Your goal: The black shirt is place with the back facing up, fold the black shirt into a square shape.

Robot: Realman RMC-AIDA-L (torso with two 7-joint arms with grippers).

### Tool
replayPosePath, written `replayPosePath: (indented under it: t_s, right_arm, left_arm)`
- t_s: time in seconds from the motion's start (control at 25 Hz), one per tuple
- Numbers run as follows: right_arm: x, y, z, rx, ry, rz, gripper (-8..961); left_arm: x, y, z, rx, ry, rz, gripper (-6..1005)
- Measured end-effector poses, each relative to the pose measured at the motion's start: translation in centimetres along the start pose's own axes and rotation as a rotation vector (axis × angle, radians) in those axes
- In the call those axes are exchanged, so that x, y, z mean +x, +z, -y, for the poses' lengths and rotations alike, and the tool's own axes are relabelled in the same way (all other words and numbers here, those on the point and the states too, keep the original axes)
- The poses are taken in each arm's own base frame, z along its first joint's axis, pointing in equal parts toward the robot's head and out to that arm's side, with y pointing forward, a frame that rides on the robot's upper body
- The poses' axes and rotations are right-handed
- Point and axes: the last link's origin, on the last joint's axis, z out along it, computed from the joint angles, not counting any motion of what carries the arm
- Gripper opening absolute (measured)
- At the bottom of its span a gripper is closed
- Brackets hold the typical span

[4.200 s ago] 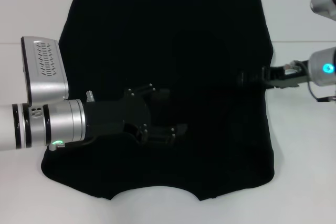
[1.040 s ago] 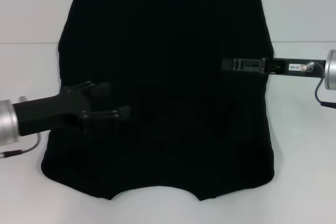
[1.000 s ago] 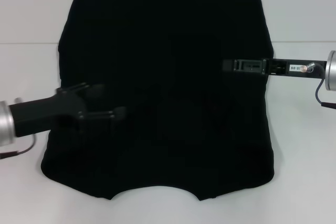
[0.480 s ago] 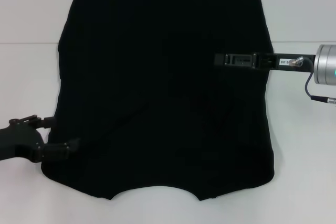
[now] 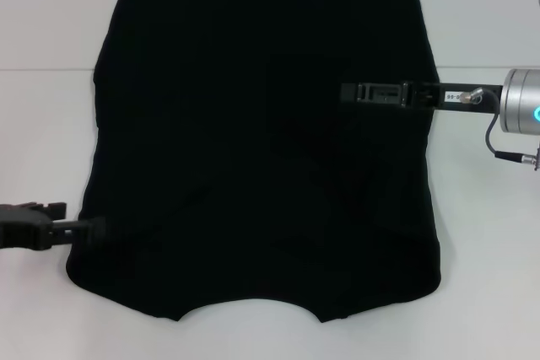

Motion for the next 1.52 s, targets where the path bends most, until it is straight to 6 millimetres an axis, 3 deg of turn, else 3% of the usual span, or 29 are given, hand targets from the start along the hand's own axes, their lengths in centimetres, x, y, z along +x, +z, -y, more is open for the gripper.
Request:
replayPosePath:
  t_s: [0.16, 0.4, 1.52]
  right_arm:
    - [-0.1, -0.3, 0.2, 0.007, -0.001, 0.005, 897]
    - [-0.4, -0.5, 0.4, 0.018, -0.004, 0.013, 894]
    - [-0.8, -1.0, 0.8, 0.029, 0.003, 0.034, 878]
  left_arm:
    - [-0.1, -0.4, 0.7, 0.040, -0.148, 0.046, 949]
    - [-0.8, -0.2, 1.3, 0.083, -0.229, 0.112, 949]
    - [-0.7, 1.9, 1.0, 0.040, -0.228, 0.211, 940]
